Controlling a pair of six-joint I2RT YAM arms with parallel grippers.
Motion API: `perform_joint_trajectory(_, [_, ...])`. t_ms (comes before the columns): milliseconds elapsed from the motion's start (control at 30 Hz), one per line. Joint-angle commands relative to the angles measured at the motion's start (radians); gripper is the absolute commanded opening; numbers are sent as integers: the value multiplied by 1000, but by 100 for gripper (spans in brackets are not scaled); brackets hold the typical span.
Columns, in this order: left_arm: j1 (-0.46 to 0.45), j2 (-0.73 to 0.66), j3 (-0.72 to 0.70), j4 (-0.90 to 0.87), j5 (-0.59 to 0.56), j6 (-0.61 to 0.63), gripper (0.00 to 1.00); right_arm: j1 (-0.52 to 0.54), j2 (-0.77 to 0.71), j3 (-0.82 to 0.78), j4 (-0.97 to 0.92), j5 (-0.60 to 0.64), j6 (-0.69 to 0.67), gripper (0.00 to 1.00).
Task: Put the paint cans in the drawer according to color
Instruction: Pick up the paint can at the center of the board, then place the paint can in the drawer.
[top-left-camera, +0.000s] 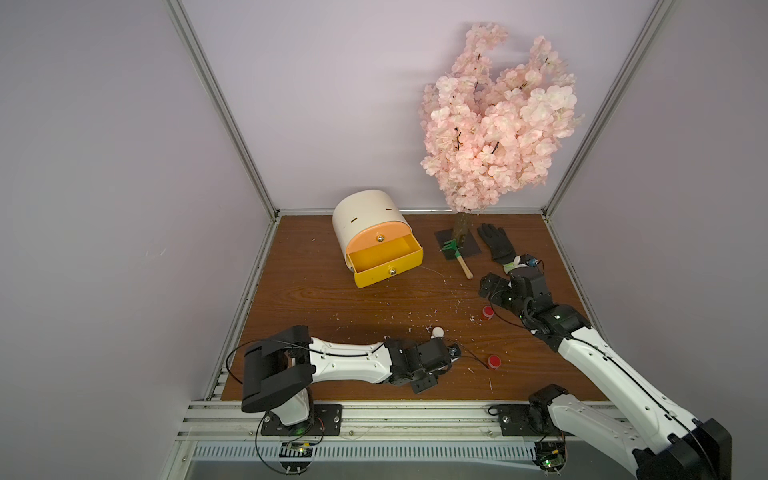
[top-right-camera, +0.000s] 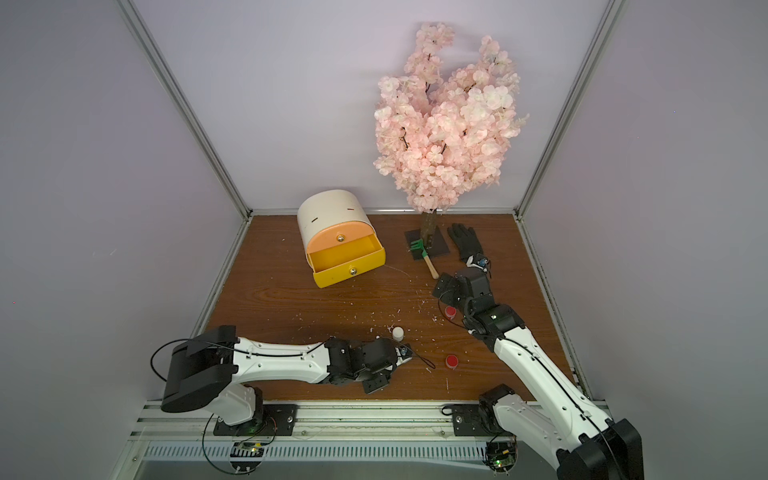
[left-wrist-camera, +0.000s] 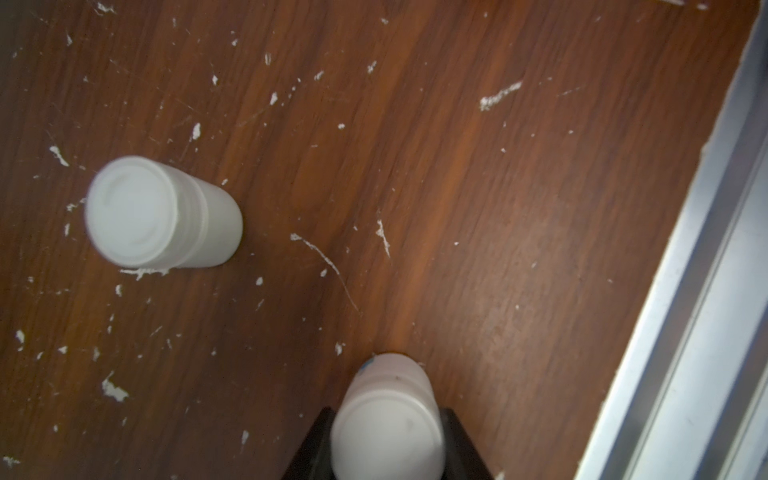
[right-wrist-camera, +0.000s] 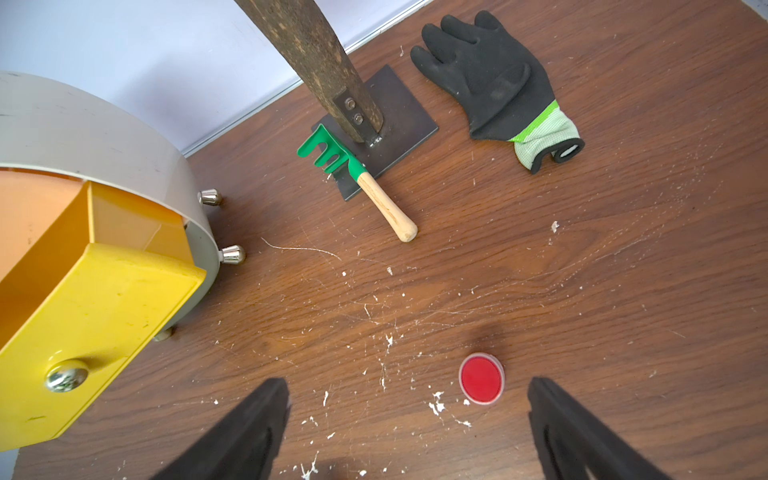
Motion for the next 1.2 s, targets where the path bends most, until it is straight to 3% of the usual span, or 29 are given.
perform_joint_trajectory(0, [6,-51,1,1,-29,2,29,-4,-23,-19,30,-9,-1,96])
perform_joint_trajectory(200, [87,-169,45,-81,-10,-54,28,-1,9,-44,84,-122,-27,95])
perform_joint_trajectory(333, [163,-243,129,-169,-79,-71,28,27,43,-56,119,-186,-39,94])
perform_joint_trajectory(567, [367,-297,292,-250,-215,-73,28,175,100,-24,140,-128,-55,93])
perform_joint_trajectory(700, [511,-269,386,-247,-182,-45,28,280,149,20,136,-66,-70,94])
perform_joint_trajectory(867, [629,-159,515,-286,-183,-20,27,331,190,58,135,-40,-69,94])
perform_joint_trajectory(1167, [712,-43,572,-309,-181,-7,28,343,188,92,120,-1,-73,93])
